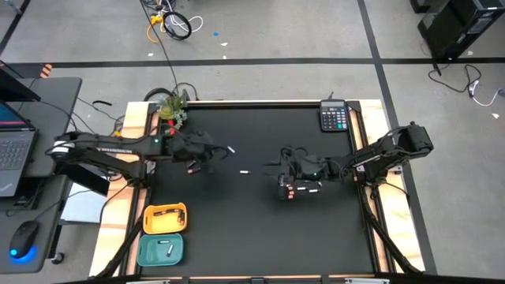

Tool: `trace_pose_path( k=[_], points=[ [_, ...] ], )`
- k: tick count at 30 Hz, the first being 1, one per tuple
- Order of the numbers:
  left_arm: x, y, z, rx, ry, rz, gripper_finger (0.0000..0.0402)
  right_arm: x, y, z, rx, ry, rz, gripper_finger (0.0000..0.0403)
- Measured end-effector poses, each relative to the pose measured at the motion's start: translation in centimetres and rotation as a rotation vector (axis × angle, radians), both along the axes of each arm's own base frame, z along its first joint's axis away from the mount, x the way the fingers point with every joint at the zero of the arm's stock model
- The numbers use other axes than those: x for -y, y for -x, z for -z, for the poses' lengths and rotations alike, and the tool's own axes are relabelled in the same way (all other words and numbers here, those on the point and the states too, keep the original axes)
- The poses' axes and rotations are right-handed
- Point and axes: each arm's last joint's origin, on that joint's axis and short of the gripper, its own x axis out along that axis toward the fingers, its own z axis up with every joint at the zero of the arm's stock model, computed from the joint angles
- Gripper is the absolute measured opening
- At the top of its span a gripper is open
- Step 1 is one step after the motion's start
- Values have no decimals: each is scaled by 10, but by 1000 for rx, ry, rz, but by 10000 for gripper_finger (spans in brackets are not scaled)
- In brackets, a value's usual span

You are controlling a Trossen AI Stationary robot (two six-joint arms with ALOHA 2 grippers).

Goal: Sort batteries
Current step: Put the silver battery into the green bin

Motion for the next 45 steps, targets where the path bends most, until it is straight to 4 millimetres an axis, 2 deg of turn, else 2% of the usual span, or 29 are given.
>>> trace_pose_path(
  k=[4, 11, 15, 19, 25, 29, 35, 45],
  points=[
    [-10, -20, 13, -7, -15, -16, 95, 1, 0, -1, 13, -35, -14, 152],
    [-45, -59, 60, -88, -52, -17, 160, 2, 0, 6, -27, -90, 30, 152],
    [-72, -76, 74, -124, 20, 26, 171, -3, 0, 10, -55, -112, 8, 152],
    [-98, -92, 78, -166, 42, 37, 172, -9, 1, 11, -68, -107, -17, 152],
    [-128, -105, 87, -260, 130, -17, 172, -12, 2, 12, -81, -82, -28, 152],
    [-129, -102, 96, -348, 211, -12, 172, -12, 3, 15, -109, -66, -16, 152],
    [-122, -97, 100, -439, 215, 40, 172, -7, 11, 23, -89, -56, -2, 152],
    [-121, -95, 98, -453, 221, 60, 172, -3, 23, 30, -17, -105, 13, 152]
  ],
)
